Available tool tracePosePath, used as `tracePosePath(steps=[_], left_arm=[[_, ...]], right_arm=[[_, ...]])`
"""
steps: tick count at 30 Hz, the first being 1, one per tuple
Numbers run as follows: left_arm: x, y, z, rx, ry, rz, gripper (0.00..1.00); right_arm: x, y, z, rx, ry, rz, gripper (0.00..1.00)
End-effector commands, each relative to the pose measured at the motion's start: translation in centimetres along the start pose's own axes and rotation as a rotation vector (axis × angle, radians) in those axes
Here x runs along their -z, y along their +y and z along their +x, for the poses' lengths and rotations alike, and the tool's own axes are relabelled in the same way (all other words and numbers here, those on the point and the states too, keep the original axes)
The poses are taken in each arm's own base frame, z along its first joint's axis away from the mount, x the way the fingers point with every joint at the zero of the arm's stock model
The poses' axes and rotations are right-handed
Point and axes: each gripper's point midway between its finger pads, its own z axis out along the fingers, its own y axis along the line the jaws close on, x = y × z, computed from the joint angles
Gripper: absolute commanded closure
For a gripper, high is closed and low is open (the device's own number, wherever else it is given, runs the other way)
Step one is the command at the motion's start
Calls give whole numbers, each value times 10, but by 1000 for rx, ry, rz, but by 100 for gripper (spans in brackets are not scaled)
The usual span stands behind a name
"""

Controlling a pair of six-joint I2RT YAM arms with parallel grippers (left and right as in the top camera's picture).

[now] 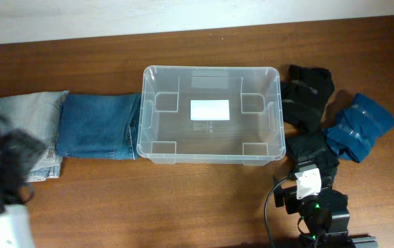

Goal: Pack container
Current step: 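Move the left gripper to the light blue jeans' left edge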

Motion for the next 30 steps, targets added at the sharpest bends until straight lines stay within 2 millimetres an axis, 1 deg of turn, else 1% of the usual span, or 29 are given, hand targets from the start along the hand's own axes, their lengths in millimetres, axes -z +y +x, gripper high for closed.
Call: tracePosePath(steps=[1,3,5,6,7,8,10,12,15,17,21,24,26,27,30], left_arm=[[-23,10,-4,127,138,107,1],[-40,13,-11,110,189,192,1],[-57,21,-13,119,248,254,1],[-65,23,-14,114,276,294,2],[-72,25,-13,109,300,332,6],[-80,26,-14,105,321,374,6],[-93,22,-16,53,339,506,9],[-109,25,-14,12,357,566,9],[-140,36,-6,20,414,568,9],[-157,41,-1,40,451,567,9],[-191,46,9,28,486,576,9],[-206,48,10,15,480,577,9],[-211,49,6,1,458,574,8],[-214,51,4,-6,448,561,0],[-224,64,3,0,442,469,1]], right_arm=[[-1,-1,1,-11,-2,3,2],[-1,-1,1,-11,-2,3,2],[-1,-1,1,-11,-2,3,2],[-1,-1,1,-11,-2,3,2],[-1,-1,1,-11,-2,3,2],[-1,-1,1,-11,-2,3,2],[-1,-1,1,-11,-2,3,2],[-1,-1,1,-11,-2,3,2],[-1,-1,1,-11,-2,3,2],[-1,-1,1,-11,-2,3,2],[-1,-1,1,-11,-2,3,2],[-1,-1,1,-11,-2,3,2],[-1,-1,1,-11,-2,3,2],[-1,-1,1,-11,-2,3,2],[-1,-1,1,-11,-2,3,2]])
